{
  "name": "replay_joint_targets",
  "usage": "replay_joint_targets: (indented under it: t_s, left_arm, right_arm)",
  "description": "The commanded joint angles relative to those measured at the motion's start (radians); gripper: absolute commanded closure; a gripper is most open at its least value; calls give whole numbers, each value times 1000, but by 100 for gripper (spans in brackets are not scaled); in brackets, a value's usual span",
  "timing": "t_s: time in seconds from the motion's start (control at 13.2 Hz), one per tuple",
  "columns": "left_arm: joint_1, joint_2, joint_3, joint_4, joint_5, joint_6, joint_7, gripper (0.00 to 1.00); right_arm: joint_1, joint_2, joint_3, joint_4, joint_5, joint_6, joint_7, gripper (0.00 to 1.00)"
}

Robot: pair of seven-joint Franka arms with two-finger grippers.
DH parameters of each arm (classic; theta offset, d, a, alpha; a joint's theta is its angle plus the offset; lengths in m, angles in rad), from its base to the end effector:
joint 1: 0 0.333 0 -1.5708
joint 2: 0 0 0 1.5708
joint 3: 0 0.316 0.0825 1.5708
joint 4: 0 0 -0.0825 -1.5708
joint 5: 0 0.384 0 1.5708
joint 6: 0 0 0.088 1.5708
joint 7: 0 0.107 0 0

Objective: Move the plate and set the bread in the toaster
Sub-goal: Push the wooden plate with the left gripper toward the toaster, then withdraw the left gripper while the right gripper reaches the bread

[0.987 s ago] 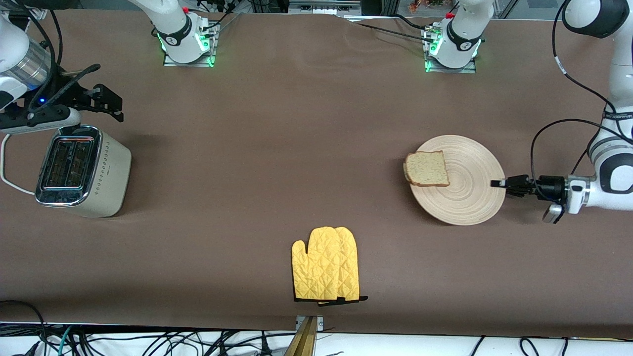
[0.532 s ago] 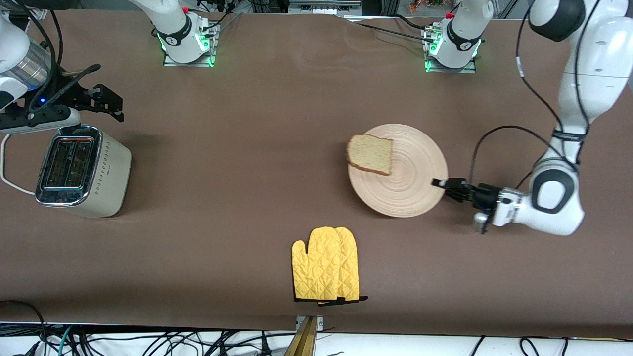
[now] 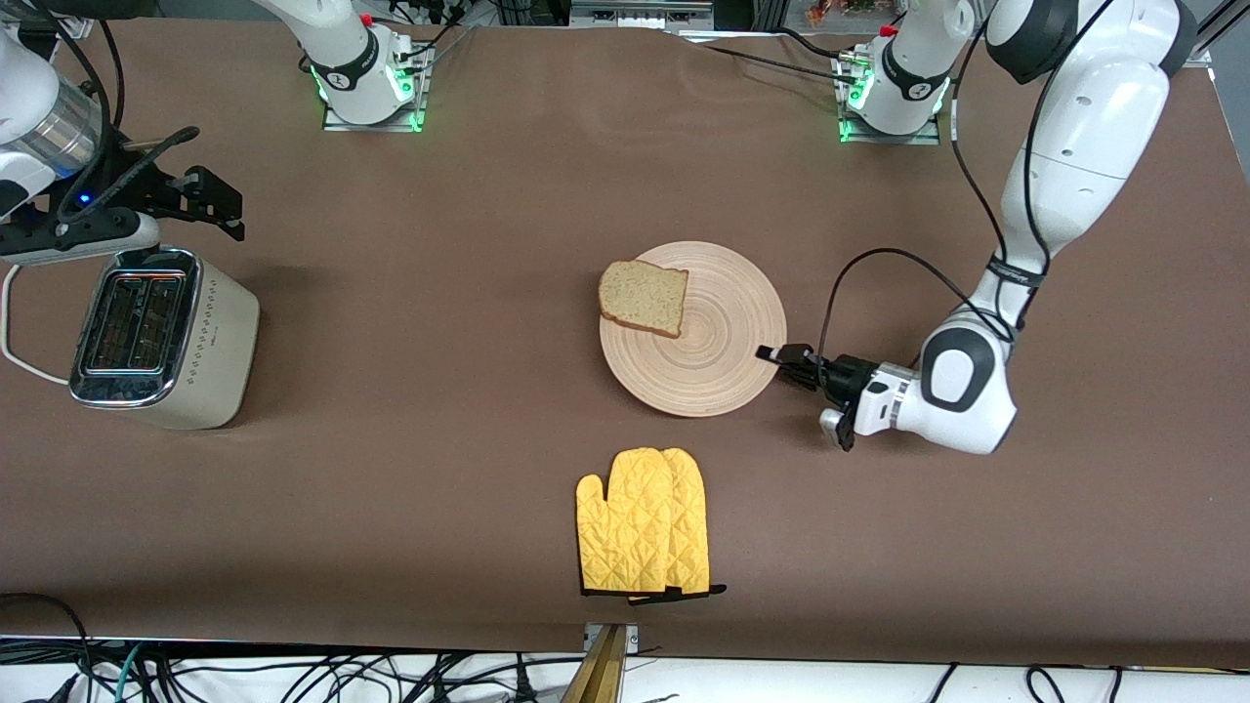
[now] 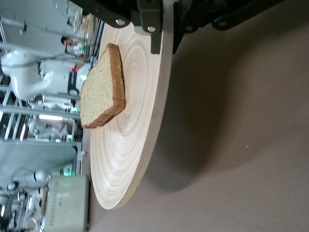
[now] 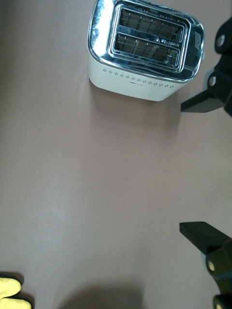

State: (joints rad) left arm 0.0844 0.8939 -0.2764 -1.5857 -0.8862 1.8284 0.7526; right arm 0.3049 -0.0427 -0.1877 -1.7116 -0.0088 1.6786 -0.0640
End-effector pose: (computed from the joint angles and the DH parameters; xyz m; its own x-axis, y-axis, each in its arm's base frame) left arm 0.6195 -0.1669 0.1248 0.9147 -0.3968 -0.0765 -0.0998 -0.4052 0.9088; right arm 0.5450 0.0613 0.5902 0.9834 0.1812 0.0089 0.1812 -0.9834 0.0014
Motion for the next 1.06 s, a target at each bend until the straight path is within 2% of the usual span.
replay_joint_targets:
  t_s: [0.0, 0.23, 0.3, 0.38, 0.53, 0.61, 0.84, 0.99]
  left_arm:
    - [-46, -18, 3, -48, -91, 60, 8, 100]
    - [-49, -16, 5, -68, -100, 75, 11, 100]
    - [-46, -16, 5, -69, -99, 74, 14, 69]
    - [-42, -16, 6, -71, -88, 72, 28, 1]
    - [-11, -27, 16, -77, -80, 45, 28, 0]
    - [9, -42, 17, -76, -38, 17, 27, 0]
    - [112, -125, 20, -47, 201, -81, 8, 0]
    - [171, -188, 22, -7, 359, -135, -2, 0]
  right_arm:
    - [2, -8, -1, 0, 3, 0, 13, 0]
    - [3, -8, 2, 1, 4, 3, 19, 0]
    - [3, -8, 13, 1, 4, 4, 19, 0]
    - [3, -6, 16, 0, 6, 6, 21, 0]
    - [5, -2, 25, 0, 26, 7, 24, 0]
    - [5, 1, 31, 0, 29, 7, 23, 0]
    - [6, 35, 68, -2, 32, 10, 27, 0]
    - [22, 81, 96, -8, 65, 58, 140, 0]
